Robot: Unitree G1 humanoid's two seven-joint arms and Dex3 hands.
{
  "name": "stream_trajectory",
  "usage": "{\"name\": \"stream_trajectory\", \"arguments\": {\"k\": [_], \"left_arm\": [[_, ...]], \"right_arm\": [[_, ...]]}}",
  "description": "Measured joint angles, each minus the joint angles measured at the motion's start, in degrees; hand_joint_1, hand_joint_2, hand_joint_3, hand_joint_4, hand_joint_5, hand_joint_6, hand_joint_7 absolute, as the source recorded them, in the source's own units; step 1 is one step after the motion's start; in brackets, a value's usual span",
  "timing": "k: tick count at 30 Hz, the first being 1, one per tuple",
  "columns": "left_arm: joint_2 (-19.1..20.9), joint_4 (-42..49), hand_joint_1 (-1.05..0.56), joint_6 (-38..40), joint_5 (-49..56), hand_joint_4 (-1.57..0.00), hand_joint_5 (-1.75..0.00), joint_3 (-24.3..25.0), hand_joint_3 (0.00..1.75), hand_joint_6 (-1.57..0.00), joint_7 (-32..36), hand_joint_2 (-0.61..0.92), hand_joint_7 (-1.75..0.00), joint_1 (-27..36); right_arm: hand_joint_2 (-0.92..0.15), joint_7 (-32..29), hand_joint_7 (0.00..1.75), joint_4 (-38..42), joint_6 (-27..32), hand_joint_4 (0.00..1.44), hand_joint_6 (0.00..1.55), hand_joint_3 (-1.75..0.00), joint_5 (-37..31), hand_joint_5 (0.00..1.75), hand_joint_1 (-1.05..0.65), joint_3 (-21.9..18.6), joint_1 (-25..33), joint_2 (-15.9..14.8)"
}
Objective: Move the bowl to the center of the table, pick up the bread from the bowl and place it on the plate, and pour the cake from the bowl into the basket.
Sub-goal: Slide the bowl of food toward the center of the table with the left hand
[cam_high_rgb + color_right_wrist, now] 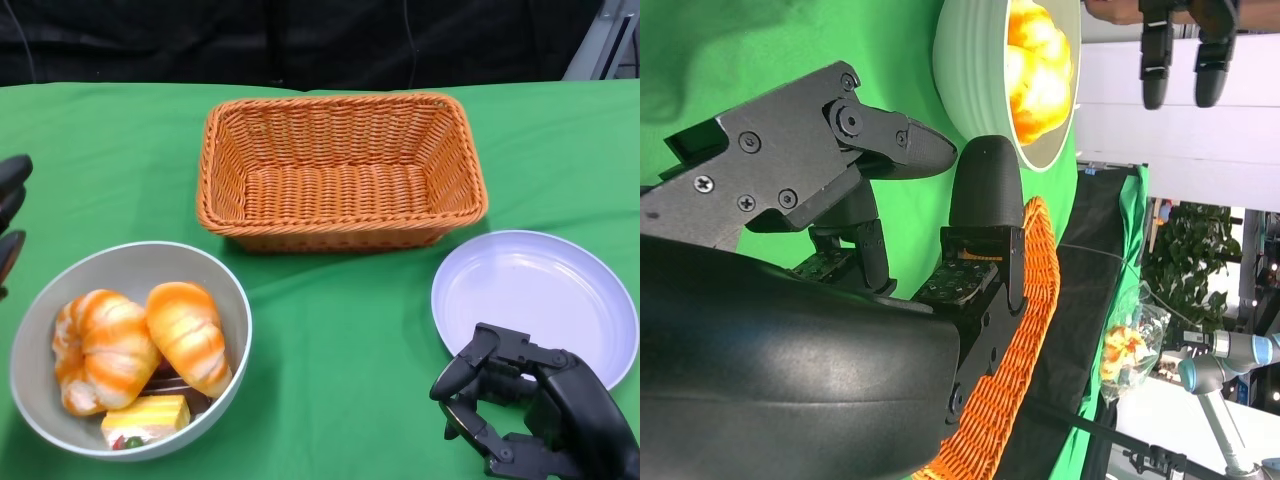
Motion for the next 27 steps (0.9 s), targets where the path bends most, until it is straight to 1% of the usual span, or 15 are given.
{"name": "stream_trajectory", "arguments": {"k": [2,7,11,13,15,17,22,27], "left_arm": [[0.6,0.1,-0.78,1.1,0.1,-0.40,0.00,-0.3,0.47,-0.34,-0.2,0.92,0.00,1.0],[1.0,-0.2,-0.75,5.4,0.1,-0.36,0.00,-0.5,0.48,-0.28,-0.4,0.92,0.00,4.0],[1.2,-1.6,-0.76,9.7,0.3,-0.28,0.00,-0.9,0.48,-0.21,-0.3,0.92,0.00,4.6],[1.6,-1.9,-0.77,11.2,0.8,-0.21,0.00,-1.7,0.50,-0.15,-0.4,0.92,0.00,4.7],[2.3,-1.9,-0.76,12.7,1.2,-0.17,0.00,-2.2,0.53,-0.12,-0.5,0.92,0.00,4.7],[2.7,-1.9,-0.77,13.4,1.4,-0.15,0.00,-2.5,0.54,-0.11,-1.1,0.92,0.00,4.7],[3.6,-2.0,-0.72,16.3,1.4,-0.10,0.00,-2.8,0.63,-0.06,-2.3,0.92,0.00,4.9],[3.8,-4.0,-0.70,20.2,1.2,-0.04,0.00,-3.1,0.66,-0.01,-3.9,0.92,0.00,5.7]], "right_arm": [[-0.63,0.0,1.19,0.0,0.1,0.69,0.72,-0.77,0.0,1.52,-0.23,0.0,0.0,0.0],[-0.63,0.0,1.19,0.0,0.2,0.69,0.72,-0.77,0.0,1.51,-0.23,0.0,0.0,0.0],[-0.63,0.0,1.19,0.0,0.1,0.70,0.72,-0.77,0.0,1.51,-0.22,0.1,-0.1,0.0],[-0.63,0.0,1.20,0.0,0.1,0.70,0.72,-0.77,0.0,1.52,-0.22,0.1,0.0,0.1],[-0.63,-0.1,1.20,-0.3,0.2,0.70,0.72,-0.77,-0.1,1.52,-0.22,0.1,0.1,0.1],[-0.63,-0.3,1.20,-0.7,0.3,0.70,0.72,-0.78,-0.3,1.52,-0.21,0.1,0.2,0.1],[-0.62,-0.4,1.19,-0.9,0.3,0.70,0.72,-0.78,-0.3,1.53,-0.21,0.1,0.1,0.2],[-0.62,-0.4,1.19,-0.9,0.2,0.71,0.72,-0.79,-0.2,1.52,-0.22,0.1,0.1,0.2]]}}
